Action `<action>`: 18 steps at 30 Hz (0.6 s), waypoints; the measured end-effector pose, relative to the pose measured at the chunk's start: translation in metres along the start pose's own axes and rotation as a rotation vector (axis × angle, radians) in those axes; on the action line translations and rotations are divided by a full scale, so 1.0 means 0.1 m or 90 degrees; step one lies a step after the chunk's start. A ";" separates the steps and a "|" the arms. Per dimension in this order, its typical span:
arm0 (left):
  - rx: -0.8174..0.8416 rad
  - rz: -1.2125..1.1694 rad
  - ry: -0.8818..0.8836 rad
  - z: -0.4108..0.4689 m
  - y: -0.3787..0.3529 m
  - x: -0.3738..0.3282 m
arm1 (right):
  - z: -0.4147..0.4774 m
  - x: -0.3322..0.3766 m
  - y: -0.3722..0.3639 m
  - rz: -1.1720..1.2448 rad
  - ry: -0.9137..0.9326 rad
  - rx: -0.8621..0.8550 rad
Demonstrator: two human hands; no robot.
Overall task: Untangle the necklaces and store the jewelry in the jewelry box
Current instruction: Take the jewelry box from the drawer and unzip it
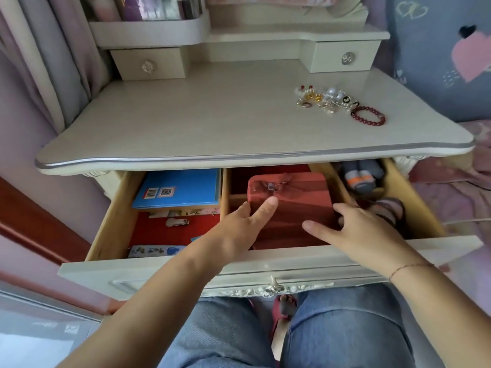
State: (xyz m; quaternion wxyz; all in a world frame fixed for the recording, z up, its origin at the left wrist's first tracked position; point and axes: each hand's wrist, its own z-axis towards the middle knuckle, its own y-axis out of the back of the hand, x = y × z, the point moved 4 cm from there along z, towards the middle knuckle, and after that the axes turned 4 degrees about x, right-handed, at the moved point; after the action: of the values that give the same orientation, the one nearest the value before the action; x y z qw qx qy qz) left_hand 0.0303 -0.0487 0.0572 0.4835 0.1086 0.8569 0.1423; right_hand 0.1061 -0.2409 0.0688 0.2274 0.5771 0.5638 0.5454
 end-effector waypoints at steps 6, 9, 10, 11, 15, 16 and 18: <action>-0.078 -0.132 -0.069 -0.10 0.08 -0.06 | -0.10 -0.04 0.06 0.158 0.029 -0.093; -0.123 -0.142 -0.108 -0.17 0.11 -0.08 | -0.16 -0.09 0.06 0.269 0.072 -0.178; -0.143 -0.131 -0.114 -0.20 0.11 -0.09 | -0.19 -0.09 0.07 0.286 0.092 -0.205; -0.158 -0.110 -0.121 -0.23 0.10 -0.11 | -0.23 -0.07 0.08 0.290 0.111 -0.234; -0.140 -0.081 -0.176 -0.43 0.03 -0.26 | -0.46 0.08 0.24 0.274 0.190 -0.341; -0.127 -0.098 -0.188 -0.51 0.01 -0.30 | -0.53 0.12 0.31 0.264 0.210 -0.370; -0.108 -0.133 -0.221 -0.67 -0.01 -0.37 | -0.70 0.17 0.44 0.250 0.233 -0.423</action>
State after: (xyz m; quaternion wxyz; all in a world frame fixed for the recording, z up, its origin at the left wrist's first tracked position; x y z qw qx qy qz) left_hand -0.0087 -0.0711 0.1189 0.6433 0.0011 0.7523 0.1422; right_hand 0.0579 -0.2619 0.1354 0.1888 0.4628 0.2680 0.8236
